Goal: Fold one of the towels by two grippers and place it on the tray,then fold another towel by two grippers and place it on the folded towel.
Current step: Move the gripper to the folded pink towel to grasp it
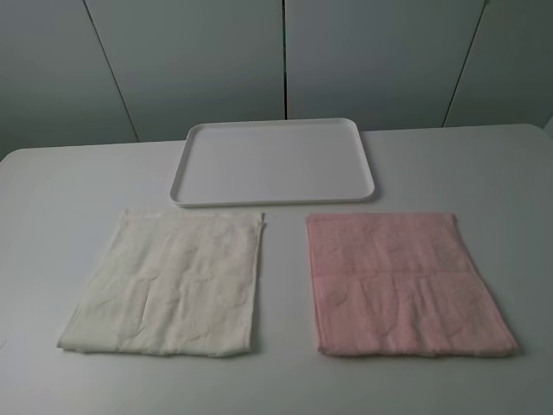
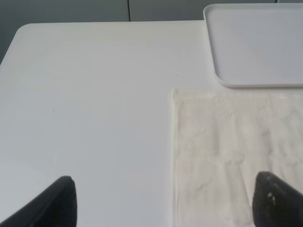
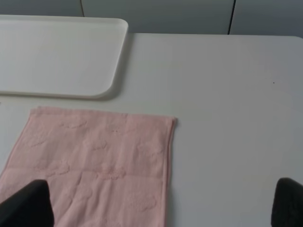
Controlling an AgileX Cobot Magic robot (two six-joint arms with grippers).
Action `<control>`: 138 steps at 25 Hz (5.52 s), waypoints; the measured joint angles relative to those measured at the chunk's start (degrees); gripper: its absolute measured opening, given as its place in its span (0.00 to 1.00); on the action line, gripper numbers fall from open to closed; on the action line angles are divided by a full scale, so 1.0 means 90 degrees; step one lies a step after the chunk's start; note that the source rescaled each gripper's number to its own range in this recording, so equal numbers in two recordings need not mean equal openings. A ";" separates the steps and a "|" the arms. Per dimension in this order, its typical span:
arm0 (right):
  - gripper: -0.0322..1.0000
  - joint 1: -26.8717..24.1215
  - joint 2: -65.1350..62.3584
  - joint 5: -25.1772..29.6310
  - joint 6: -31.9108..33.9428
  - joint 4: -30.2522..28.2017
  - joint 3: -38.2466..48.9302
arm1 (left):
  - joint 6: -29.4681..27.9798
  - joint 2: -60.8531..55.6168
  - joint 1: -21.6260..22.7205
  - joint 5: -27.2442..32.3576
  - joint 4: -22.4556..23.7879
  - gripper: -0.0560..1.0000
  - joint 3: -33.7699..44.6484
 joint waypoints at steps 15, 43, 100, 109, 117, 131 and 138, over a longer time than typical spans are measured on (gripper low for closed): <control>1.00 0.0000 0.0000 0.0000 0.0000 0.0000 0.0000 | 0.0000 0.0000 0.0000 0.0000 0.0000 1.00 0.0000; 1.00 0.0000 0.0000 0.0000 0.0000 0.0000 0.0000 | 0.0000 0.0000 0.0000 0.0000 0.0000 1.00 0.0000; 1.00 -0.1184 0.8814 -0.0004 -0.2038 -0.0102 -0.4760 | 0.3755 1.3295 -0.6182 -0.0449 0.0614 1.00 -0.7120; 1.00 -0.1184 0.9045 0.0131 -0.2279 -0.0144 -0.4760 | 0.3768 1.3980 -0.7356 -0.0503 0.0559 1.00 -0.7120; 1.00 -0.1184 0.9045 0.0300 -0.2509 -0.0111 -0.4760 | 0.3793 1.4129 -0.7478 -0.0477 0.0510 1.00 -0.7035; 1.00 -0.1184 0.9045 0.0641 -0.5021 -0.0382 -0.3096 | 0.3773 1.4461 -0.8010 -0.0271 0.0589 1.00 -0.6983; 1.00 -0.1184 0.9045 -0.0022 -0.7118 0.0468 -0.1898 | 0.3760 1.4516 -0.8010 -0.0271 0.0650 1.00 -0.6983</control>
